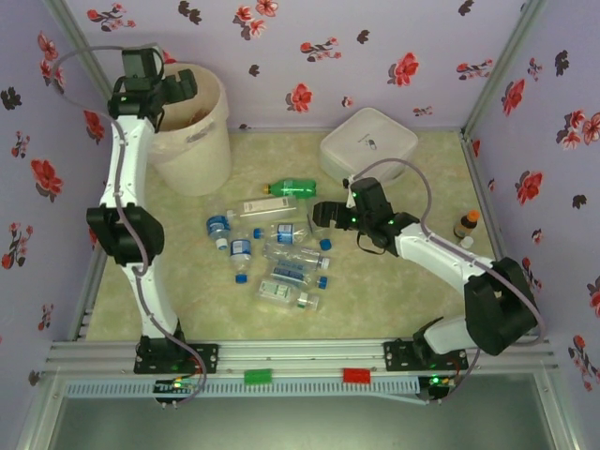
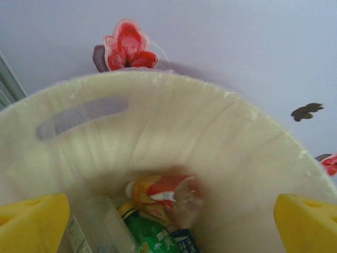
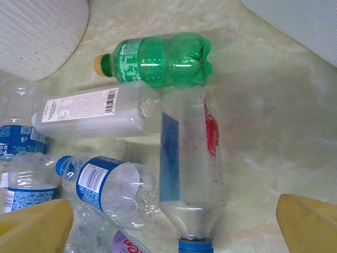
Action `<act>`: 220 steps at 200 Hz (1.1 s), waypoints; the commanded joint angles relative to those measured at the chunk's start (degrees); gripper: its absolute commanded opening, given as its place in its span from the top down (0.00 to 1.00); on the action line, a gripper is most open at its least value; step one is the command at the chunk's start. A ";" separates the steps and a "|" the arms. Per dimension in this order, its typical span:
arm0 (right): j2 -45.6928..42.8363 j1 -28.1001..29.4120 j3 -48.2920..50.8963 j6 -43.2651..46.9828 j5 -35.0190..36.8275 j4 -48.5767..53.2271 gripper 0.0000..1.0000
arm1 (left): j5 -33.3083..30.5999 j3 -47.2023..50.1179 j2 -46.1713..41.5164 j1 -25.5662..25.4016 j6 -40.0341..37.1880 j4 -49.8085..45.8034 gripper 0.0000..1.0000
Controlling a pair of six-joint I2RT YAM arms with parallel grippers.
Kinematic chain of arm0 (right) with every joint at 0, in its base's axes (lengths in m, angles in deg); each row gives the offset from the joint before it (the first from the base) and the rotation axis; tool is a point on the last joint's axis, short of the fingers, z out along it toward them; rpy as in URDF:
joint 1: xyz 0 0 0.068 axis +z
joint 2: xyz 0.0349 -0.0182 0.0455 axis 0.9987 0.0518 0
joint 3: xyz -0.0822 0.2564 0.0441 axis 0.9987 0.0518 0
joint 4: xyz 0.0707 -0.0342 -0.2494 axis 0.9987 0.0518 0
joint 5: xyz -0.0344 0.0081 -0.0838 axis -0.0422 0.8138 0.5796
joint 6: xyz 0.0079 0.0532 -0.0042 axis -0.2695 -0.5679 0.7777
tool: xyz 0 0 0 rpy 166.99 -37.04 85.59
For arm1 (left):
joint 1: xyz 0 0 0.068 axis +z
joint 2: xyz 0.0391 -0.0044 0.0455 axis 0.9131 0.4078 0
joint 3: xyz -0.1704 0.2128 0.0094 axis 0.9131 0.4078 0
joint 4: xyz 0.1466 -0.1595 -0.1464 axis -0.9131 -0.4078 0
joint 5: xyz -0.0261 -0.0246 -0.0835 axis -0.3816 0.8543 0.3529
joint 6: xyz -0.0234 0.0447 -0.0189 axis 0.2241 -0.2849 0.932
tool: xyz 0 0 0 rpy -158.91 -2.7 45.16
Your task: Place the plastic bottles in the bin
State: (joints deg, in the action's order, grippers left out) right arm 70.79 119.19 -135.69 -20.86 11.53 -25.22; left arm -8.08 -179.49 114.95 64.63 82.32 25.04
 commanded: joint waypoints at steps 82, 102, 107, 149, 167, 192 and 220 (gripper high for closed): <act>13.28 0.09 -12.88 4.09 -0.57 10.16 0.05 | 4.07 63.24 -47.01 -15.17 9.96 37.12 0.00; 16.91 0.09 -17.58 5.72 0.61 14.49 0.08 | 4.36 71.73 -50.90 -18.19 13.76 39.07 0.00; 17.79 0.09 -18.52 6.01 1.33 15.28 0.09 | 4.53 73.69 -51.79 -18.92 15.01 39.57 0.00; 24.51 0.08 -25.67 7.27 3.46 20.34 0.12 | 5.60 86.53 -57.13 -25.20 22.16 42.01 0.00; 27.36 0.09 -28.35 6.99 3.88 21.78 0.14 | 5.35 89.30 -56.46 -27.71 23.96 41.01 0.00; 31.65 0.09 -32.47 6.65 2.17 23.52 0.17 | 5.26 94.13 -53.65 -30.37 29.92 44.56 0.00; 34.74 0.09 -35.08 5.85 1.45 23.16 0.20 | 5.68 96.74 -49.76 -31.56 35.50 50.23 0.00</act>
State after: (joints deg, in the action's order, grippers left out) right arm 103.38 119.19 -168.12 -14.85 13.71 -3.91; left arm -2.92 -84.63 62.58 34.03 111.06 68.53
